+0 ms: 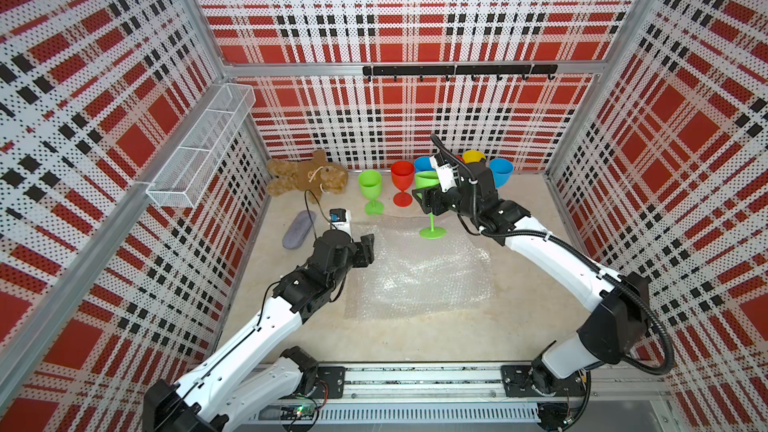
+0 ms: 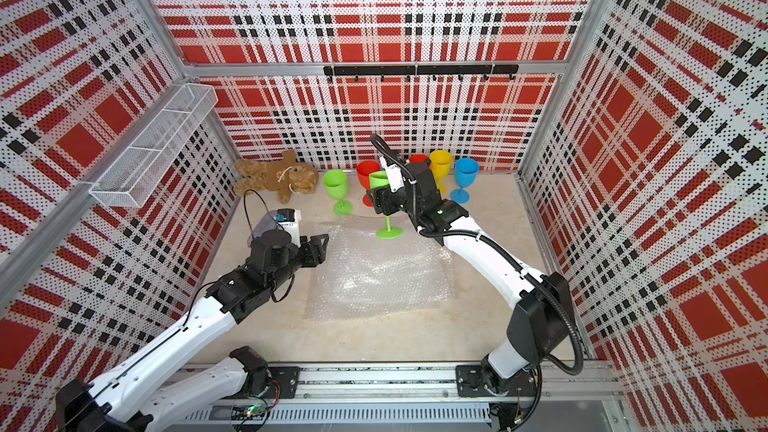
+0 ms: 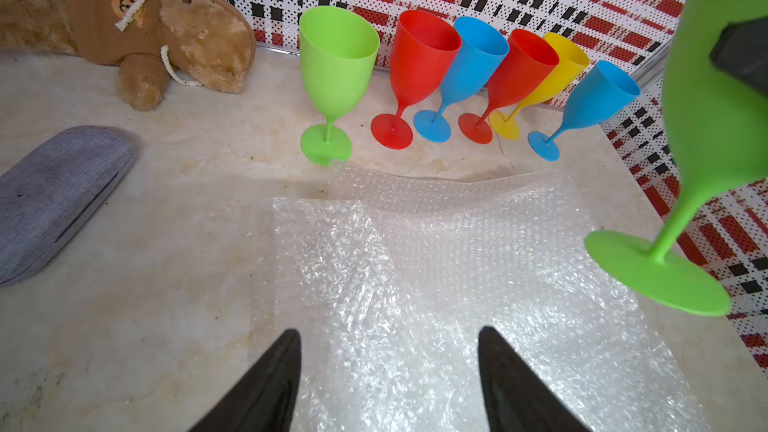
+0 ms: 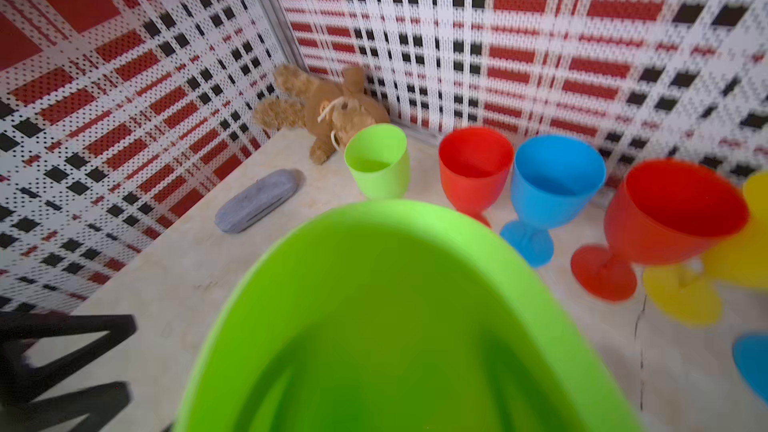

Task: Unpack wine glasses from bubble wrap
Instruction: Pick up the wine glass from the bubble wrap, then place the wine glass at the center of the board.

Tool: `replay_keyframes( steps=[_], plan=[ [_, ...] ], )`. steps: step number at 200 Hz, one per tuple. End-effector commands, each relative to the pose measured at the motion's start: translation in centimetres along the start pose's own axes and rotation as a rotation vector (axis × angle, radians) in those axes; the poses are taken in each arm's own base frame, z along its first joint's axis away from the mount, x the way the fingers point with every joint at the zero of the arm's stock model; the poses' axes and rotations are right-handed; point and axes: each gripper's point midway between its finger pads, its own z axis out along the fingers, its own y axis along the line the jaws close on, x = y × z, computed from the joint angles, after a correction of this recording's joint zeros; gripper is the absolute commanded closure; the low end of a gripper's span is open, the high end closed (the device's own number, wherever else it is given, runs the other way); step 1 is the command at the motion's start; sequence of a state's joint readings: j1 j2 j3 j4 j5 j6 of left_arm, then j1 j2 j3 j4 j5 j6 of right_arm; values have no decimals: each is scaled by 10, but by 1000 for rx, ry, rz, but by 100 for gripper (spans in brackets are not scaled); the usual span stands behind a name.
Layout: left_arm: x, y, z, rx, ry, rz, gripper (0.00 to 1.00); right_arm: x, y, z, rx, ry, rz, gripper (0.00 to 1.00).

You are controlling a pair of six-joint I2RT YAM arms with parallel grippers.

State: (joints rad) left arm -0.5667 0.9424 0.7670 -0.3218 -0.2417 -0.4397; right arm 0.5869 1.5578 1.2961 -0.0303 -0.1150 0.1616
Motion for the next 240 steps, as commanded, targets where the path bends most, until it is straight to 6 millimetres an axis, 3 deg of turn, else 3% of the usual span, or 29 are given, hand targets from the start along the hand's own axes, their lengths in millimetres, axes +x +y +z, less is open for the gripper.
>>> replay_keyframes(
  steps=[1, 18, 45, 74, 109, 137, 190, 240],
  plan=[
    [2, 7, 6, -34, -4, 15, 31, -46, 1, 7, -48, -372, -193, 34],
    [5, 8, 8, -42, 4, 20, 31, -32, -14, 27, -56, -373, -200, 36],
    [8, 10, 10, -59, 9, 31, 31, -15, -28, 39, -69, -505, -257, 39],
    [10, 10, 13, -62, 17, 37, 31, 11, -42, 73, -85, -488, -284, 40],
    [13, 11, 16, -66, 28, 41, 31, 31, -70, 98, -56, -487, -294, 40],
    [17, 8, 18, -57, 43, 47, 31, 29, -79, 111, -51, -505, -318, 40],
    [21, 7, 21, -58, 57, 55, 31, 48, -94, 141, -35, -484, -305, 38],
    [23, 5, 23, -51, 67, 59, 31, 56, -104, 154, -21, -480, -297, 38]
  ],
)
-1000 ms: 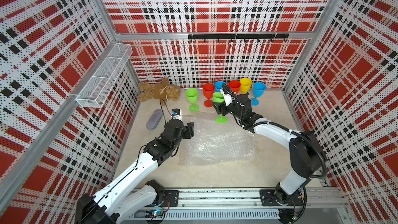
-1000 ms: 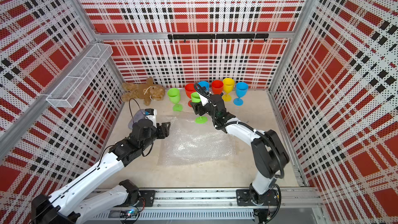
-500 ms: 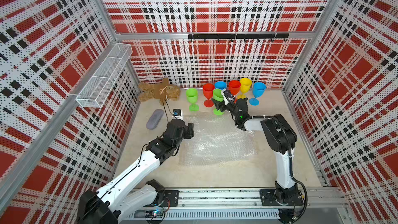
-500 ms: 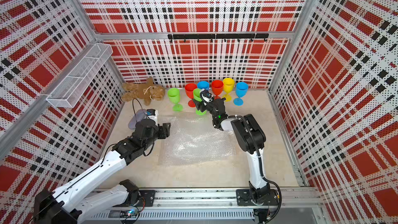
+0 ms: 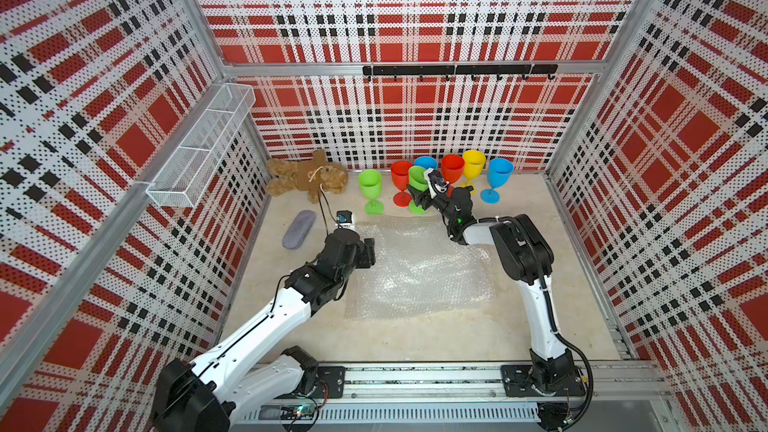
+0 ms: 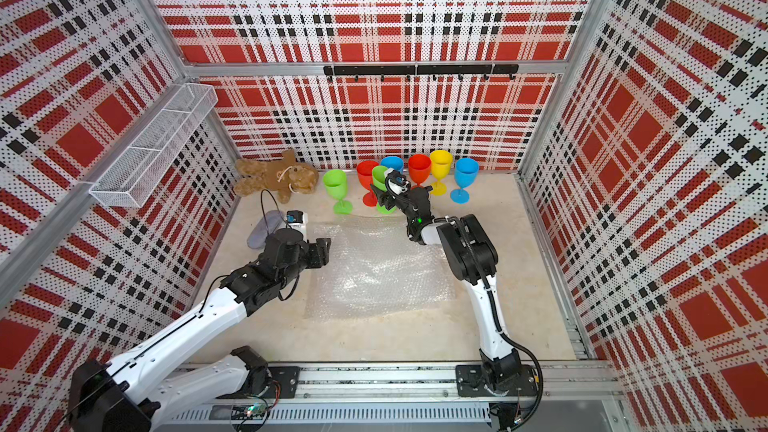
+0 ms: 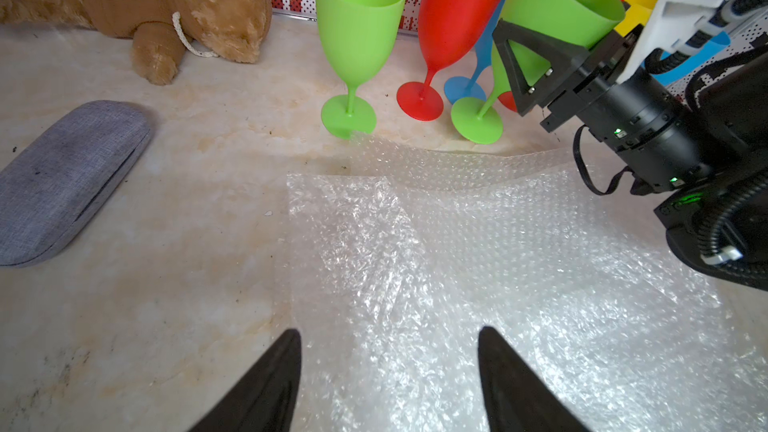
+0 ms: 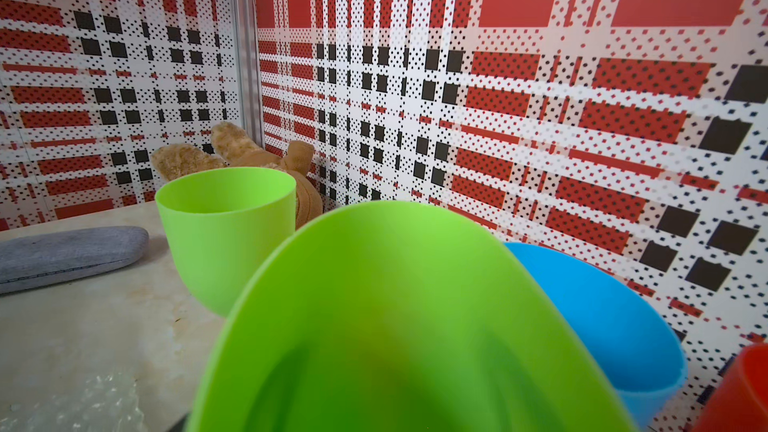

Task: Unpack wine glasses from bubble wrap
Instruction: Place the wine glass at the center of the board.

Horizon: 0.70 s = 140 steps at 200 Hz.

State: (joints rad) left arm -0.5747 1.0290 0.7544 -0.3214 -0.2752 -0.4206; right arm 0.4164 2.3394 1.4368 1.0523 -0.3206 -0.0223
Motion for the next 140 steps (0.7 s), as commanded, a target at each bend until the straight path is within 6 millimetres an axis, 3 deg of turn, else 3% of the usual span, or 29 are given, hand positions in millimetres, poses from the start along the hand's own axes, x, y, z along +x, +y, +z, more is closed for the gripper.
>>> replay_keyframes(
  steps=[1, 93, 140],
  plan=[
    [0, -4, 2, 14, -6, 10, 31, -6, -7, 5, 9, -45, -36, 38],
    [5, -8, 6, 19, 13, 23, 31, 14, -17, 13, 25, -30, -34, 35],
    [7, -8, 7, 19, 20, 27, 31, 13, -17, 12, 27, -39, -30, 27]
  ],
)
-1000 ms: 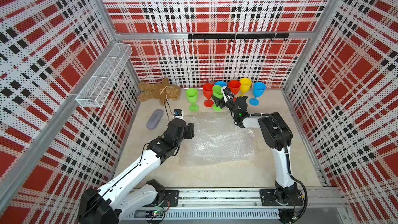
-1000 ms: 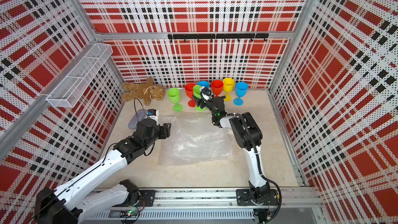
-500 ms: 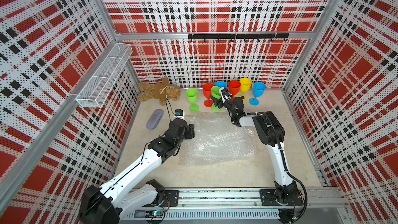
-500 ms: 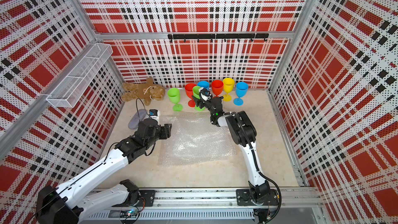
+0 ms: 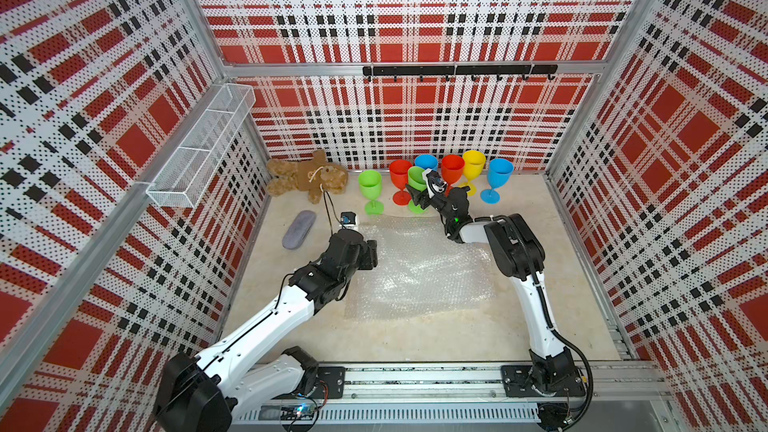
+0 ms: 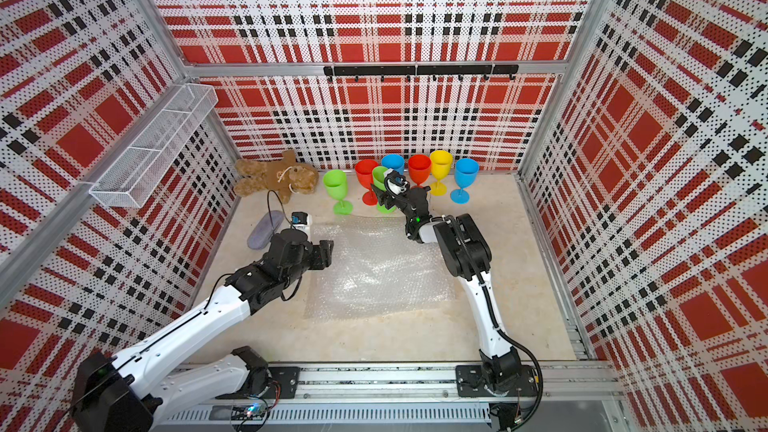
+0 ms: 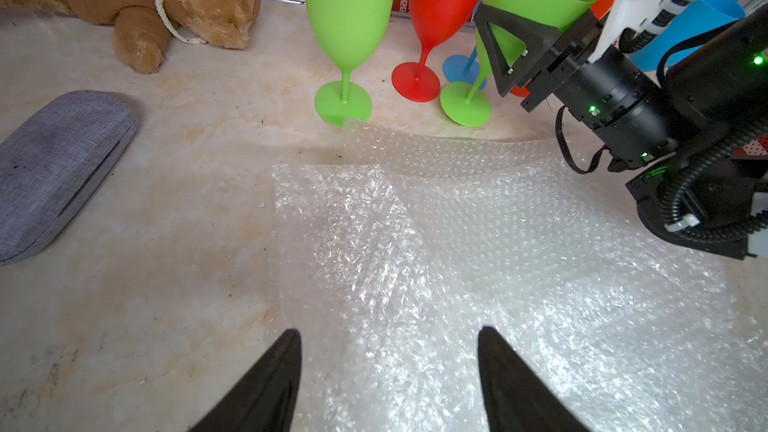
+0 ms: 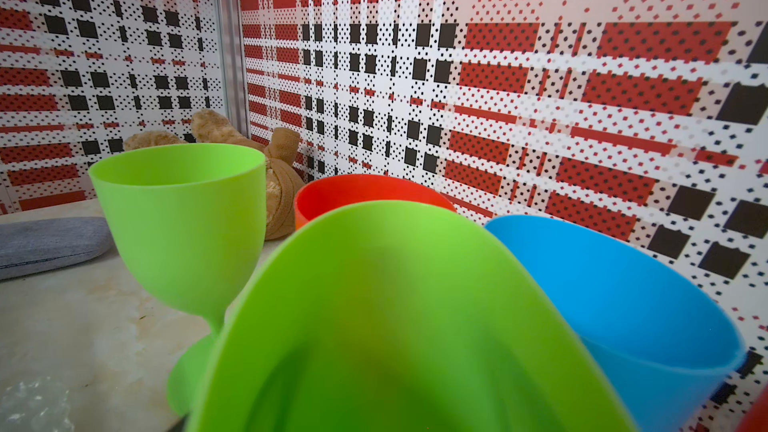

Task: Unpack wine glasses from bubble wrap
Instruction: Place the wine glass at the center of the board.

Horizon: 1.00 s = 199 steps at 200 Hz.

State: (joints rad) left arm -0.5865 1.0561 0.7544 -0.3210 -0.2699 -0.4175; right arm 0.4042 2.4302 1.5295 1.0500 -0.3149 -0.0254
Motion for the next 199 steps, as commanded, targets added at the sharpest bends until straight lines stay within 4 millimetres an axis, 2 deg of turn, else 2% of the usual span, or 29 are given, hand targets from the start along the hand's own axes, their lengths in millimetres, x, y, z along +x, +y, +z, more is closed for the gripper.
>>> replay_keyframes(
  steps=[1, 49, 74, 142, 168, 199],
  plan=[
    [-1, -5, 2, 16, -9, 11, 31, -7, -6, 1, 9, -42, -25, 27],
    [0, -6, 3, 21, -3, 13, 31, -8, -7, -1, 14, -43, -22, 13],
    [0, -7, 2, 24, -3, 14, 31, -7, -10, -1, 24, -41, -17, 0],
    [0, -5, 2, 18, -5, 16, 31, -13, -10, -7, 36, -53, -12, 0],
    [0, -5, 3, 12, -5, 18, 31, -28, -10, -7, 33, -79, -15, 0],
    [0, -3, 3, 5, -7, 14, 31, -56, -10, -12, 32, -127, -23, 0]
  ],
)
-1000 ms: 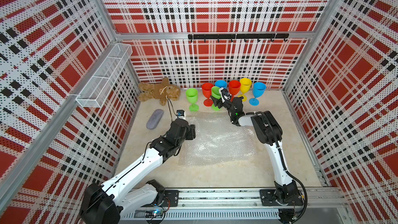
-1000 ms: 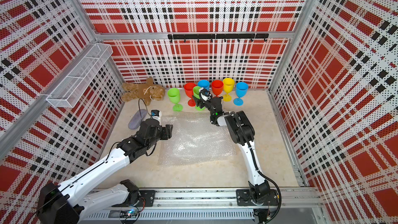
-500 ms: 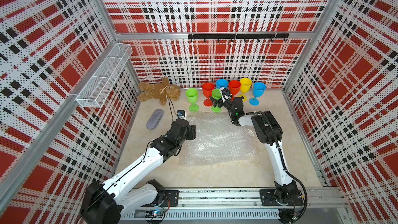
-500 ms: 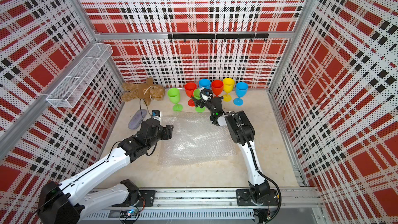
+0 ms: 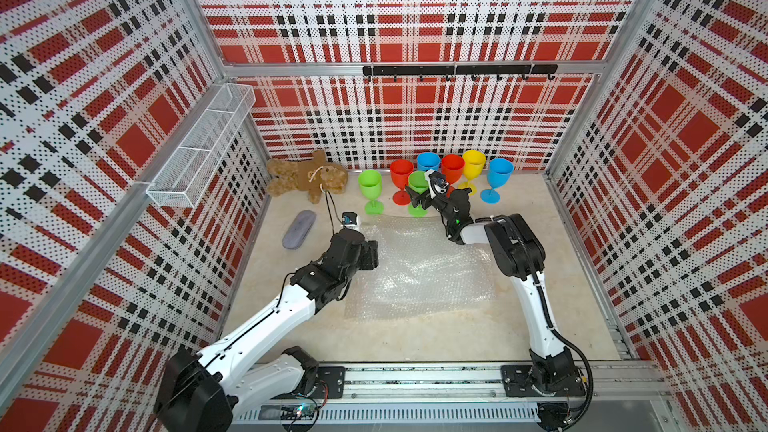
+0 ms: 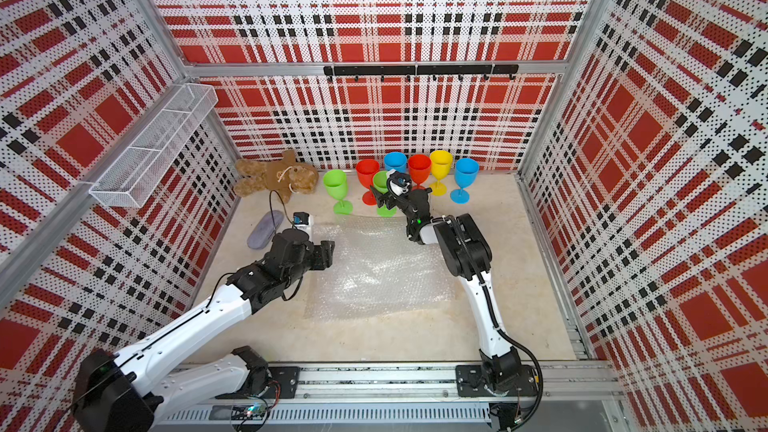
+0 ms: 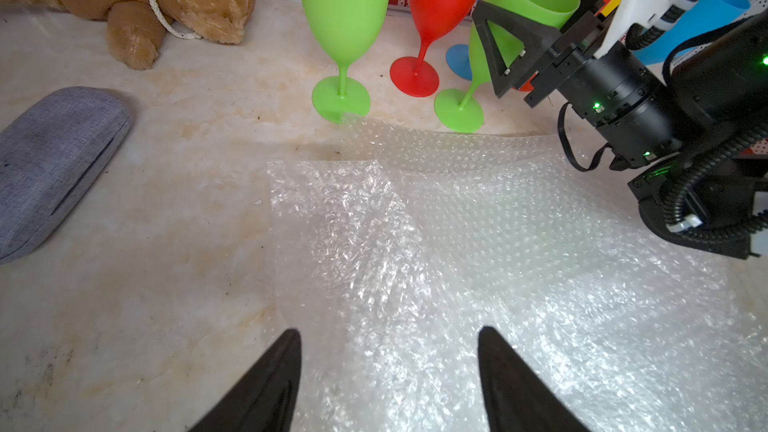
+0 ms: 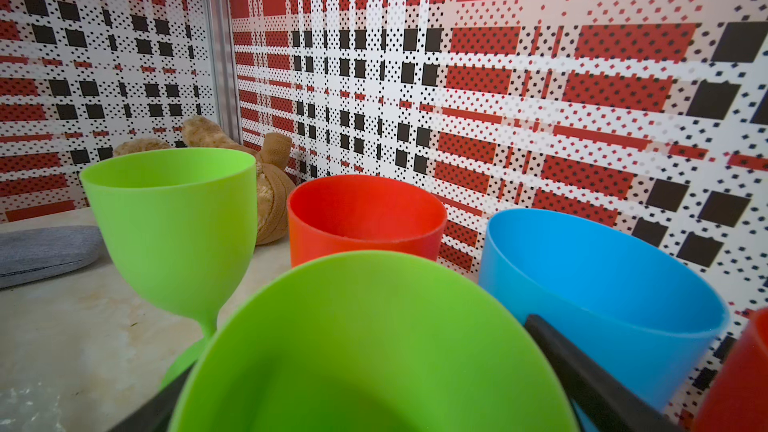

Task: Unpack wine glasses from bubble wrap
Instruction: Place the wine glass at the center of the board.

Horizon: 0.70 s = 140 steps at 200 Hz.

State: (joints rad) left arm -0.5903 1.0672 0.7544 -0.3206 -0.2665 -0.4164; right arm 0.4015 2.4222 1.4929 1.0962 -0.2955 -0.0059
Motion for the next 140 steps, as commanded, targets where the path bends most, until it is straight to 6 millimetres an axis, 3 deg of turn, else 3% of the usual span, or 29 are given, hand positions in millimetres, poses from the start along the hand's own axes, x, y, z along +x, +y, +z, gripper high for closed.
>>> replay_keyframes(
  steps=[1, 40, 78, 101, 104, 108, 140],
  plan=[
    [-4, -1, 1, 4, -19, 8, 31, -57, -7, -4, 7, -115, -36, 0],
    [-5, 0, 1, 0, -21, 7, 31, -99, -2, -13, -19, -179, -53, 0],
    [-10, -9, -5, 57, -33, 27, 27, -159, 4, -29, -43, -250, -79, 0],
    [-14, -19, -12, 112, -41, 61, 20, -204, 6, -45, -28, -298, -90, 0],
    [-15, -21, -14, 121, -43, 65, 15, -213, 7, -48, -22, -309, -94, 0],
    [-15, -25, -15, 141, -42, 72, 0, -220, 7, -51, -12, -310, -92, 0],
    [-41, -50, -48, 210, -127, 84, 2, -270, 34, -87, 21, -262, -114, 0]
  ],
)
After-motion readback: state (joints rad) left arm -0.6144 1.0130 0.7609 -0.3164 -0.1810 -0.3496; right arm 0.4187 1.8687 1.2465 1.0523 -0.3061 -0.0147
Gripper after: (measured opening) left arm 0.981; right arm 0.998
